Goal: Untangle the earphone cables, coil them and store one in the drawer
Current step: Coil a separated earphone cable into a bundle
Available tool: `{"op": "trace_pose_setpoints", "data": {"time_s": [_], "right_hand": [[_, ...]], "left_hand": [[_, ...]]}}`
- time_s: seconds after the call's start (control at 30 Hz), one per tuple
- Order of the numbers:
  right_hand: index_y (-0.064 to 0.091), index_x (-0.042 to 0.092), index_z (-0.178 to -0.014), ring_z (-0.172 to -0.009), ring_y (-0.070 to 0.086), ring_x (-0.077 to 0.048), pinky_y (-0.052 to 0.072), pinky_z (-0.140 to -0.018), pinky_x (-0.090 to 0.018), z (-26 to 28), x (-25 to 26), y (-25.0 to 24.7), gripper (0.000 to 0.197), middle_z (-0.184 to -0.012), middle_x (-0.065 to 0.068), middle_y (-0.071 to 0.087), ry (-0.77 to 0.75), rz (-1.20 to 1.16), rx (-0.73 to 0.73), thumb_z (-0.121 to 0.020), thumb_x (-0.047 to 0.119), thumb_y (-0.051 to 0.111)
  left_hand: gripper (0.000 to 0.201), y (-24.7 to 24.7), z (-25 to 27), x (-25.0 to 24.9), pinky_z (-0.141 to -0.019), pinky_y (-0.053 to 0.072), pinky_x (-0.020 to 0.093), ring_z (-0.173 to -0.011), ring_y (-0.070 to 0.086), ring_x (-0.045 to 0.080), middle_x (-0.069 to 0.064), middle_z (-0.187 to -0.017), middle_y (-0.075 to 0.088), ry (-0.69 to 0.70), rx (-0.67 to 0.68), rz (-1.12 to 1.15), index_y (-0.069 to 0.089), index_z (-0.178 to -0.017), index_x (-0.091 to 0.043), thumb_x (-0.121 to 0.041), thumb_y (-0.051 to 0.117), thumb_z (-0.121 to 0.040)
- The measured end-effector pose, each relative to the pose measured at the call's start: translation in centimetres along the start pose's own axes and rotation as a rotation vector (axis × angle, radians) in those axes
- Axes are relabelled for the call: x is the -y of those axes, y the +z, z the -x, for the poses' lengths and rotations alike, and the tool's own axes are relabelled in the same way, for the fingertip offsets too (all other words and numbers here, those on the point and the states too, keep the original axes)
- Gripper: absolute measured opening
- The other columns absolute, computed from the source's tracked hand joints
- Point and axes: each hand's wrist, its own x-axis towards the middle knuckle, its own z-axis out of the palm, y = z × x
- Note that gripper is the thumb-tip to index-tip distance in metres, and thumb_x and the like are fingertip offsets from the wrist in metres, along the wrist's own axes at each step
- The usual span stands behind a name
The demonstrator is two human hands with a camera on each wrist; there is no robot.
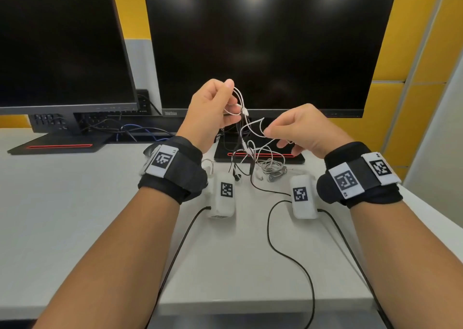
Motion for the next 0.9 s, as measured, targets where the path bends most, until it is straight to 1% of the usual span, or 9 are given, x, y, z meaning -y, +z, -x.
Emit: {"op": "trace_pose_setpoints", "data": {"time_s": [0.07, 0.17, 0.27, 0.33, 0.43, 0.53, 0.6, 0.7, 0.9], "right_hand": [[0.075, 0.022, -0.084, -0.082, 0.066, -0.009, 0.048, -0.051, -0.018, -0.2, 0.0, 0.1, 0.005, -0.087, 0.006, 0.069, -0.038, 0.12, -0.032, -0.085, 0.027, 0.075], [0.074, 0.025, -0.084, -0.089, 0.059, -0.004, 0.045, -0.072, -0.019, -0.4, -0.1, 0.1, 0.005, -0.089, 0.014, 0.065, -0.139, 0.225, -0.058, -0.081, 0.026, 0.078], [0.074, 0.024, -0.094, -0.091, 0.054, -0.001, 0.041, -0.083, -0.021, -0.6, 0.0, 0.5, 0.007, -0.09, 0.02, 0.059, -0.217, 0.214, -0.11, -0.087, 0.024, 0.072], [0.068, 0.024, -0.108, -0.091, 0.059, -0.002, 0.047, -0.085, -0.022, -0.8, 0.3, 1.0, 0.018, -0.093, 0.017, 0.062, -0.242, 0.1, -0.125, -0.09, 0.022, 0.068], [0.058, 0.024, -0.121, -0.091, 0.063, -0.006, 0.051, -0.08, -0.021, -0.6, 0.6, 1.2, 0.036, -0.099, 0.004, 0.066, -0.242, -0.025, -0.048, -0.087, 0.025, 0.072], [0.068, 0.02, -0.103, -0.081, 0.066, -0.007, 0.049, -0.068, -0.016, -0.2, 0.8, 1.4, 0.011, -0.095, -0.005, 0.071, -0.243, -0.063, 0.011, -0.093, 0.024, 0.065], [0.07, 0.016, -0.093, -0.076, 0.066, -0.009, 0.049, -0.068, -0.022, -0.2, 0.8, 1.2, 0.012, -0.09, -0.009, 0.073, -0.217, -0.145, -0.003, -0.096, 0.023, 0.061], [0.069, 0.017, -0.089, -0.074, 0.066, -0.007, 0.047, -0.071, -0.027, -0.2, 0.7, 0.6, 0.014, -0.083, -0.004, 0.073, -0.2, -0.269, -0.042, -0.097, 0.022, 0.058], [0.07, 0.019, -0.088, -0.065, 0.061, 0.01, 0.043, -0.058, -0.003, 0.2, 1.1, 0.5, 0.011, -0.077, 0.009, 0.068, -0.235, -0.356, -0.129, -0.095, 0.018, 0.061]], "left_hand": [[0.023, 0.0, 0.1, 0.0, -0.079, 0.057, 0.028, -0.079, 0.061, 0.01, -0.002, -0.08, 0.056, 0.025, -0.012, -0.013, 0.052, -0.08, -0.016, -0.026, 0.047, -0.101], [0.023, 0.1, 0.1, 0.1, -0.092, 0.055, 0.036, -0.084, 0.059, 0.014, 0.003, -0.082, 0.056, 0.06, -0.019, -0.073, 0.053, -0.078, -0.016, -0.026, 0.051, -0.099], [0.019, 0.3, 0.3, 0.1, -0.098, 0.051, 0.042, -0.093, 0.059, 0.019, 0.01, -0.093, 0.06, 0.071, 0.019, -0.106, 0.057, -0.082, -0.015, -0.026, 0.053, -0.098], [0.015, 0.5, 0.5, -0.1, -0.096, 0.053, 0.037, -0.097, 0.061, 0.018, 0.009, -0.098, 0.062, 0.072, 0.085, -0.064, 0.06, -0.085, -0.013, -0.019, 0.053, -0.098], [0.015, 0.7, 0.8, -0.4, -0.086, 0.053, 0.027, -0.094, 0.064, 0.015, 0.007, -0.099, 0.066, 0.077, 0.212, 0.069, 0.061, -0.087, -0.011, -0.011, 0.051, -0.098], [0.017, 0.6, 0.8, -0.5, -0.085, 0.052, 0.026, -0.096, 0.064, 0.014, 0.003, -0.102, 0.066, 0.061, 0.245, 0.138, 0.064, -0.094, -0.012, -0.007, 0.048, -0.098], [0.021, 0.6, 0.5, -0.4, -0.084, 0.053, 0.027, -0.102, 0.062, 0.014, 0.0, -0.105, 0.063, 0.037, 0.209, 0.093, 0.065, -0.1, -0.018, -0.004, 0.05, -0.096], [0.026, 0.6, 0.2, -0.2, -0.082, 0.054, 0.031, -0.109, 0.059, 0.019, 0.001, -0.119, 0.055, -0.047, 0.189, -0.027, 0.057, -0.113, -0.026, -0.007, 0.054, -0.094], [0.049, 0.9, 1.1, 0.0, -0.09, 0.054, 0.037, -0.098, 0.068, 0.016, 0.003, -0.115, 0.064, -0.23, 0.395, -0.106, 0.037, -0.133, -0.025, -0.022, 0.063, -0.092]]}}
